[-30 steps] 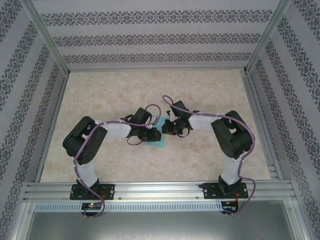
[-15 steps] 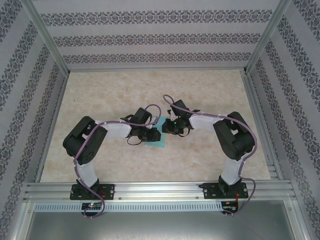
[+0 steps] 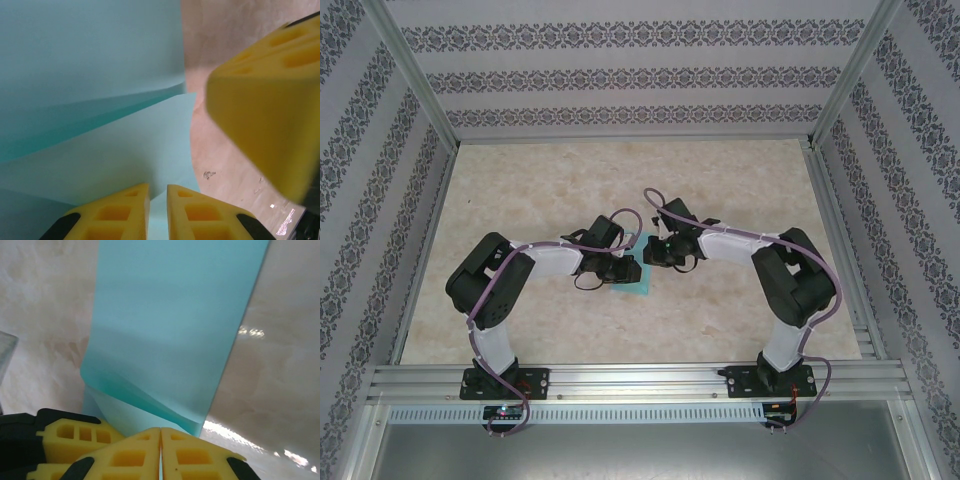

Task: Fold a paper plane with a square sheet of paper (pick it up from the middle)
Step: Fold the triangle a second time at the center of the table.

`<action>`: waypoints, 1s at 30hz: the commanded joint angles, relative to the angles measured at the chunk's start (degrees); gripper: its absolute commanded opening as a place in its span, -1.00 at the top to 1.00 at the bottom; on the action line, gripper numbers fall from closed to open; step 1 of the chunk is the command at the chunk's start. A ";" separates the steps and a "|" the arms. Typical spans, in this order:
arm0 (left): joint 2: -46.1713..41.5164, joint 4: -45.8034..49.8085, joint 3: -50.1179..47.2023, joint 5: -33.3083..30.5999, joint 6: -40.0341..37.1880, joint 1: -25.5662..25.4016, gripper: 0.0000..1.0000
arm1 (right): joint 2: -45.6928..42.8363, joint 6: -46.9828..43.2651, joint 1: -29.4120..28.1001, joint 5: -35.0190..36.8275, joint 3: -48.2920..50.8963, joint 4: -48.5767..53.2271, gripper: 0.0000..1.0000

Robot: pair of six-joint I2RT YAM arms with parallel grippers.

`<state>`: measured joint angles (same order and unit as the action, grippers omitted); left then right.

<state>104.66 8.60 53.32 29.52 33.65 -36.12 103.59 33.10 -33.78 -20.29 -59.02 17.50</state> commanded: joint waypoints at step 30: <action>1.24 6.08 4.49 -8.12 0.14 1.81 0.66 | 7.41 -4.54 0.93 6.49 1.58 4.56 0.84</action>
<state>104.66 12.10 57.58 23.57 34.50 -35.14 107.11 29.91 -33.61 -20.58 -59.13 17.19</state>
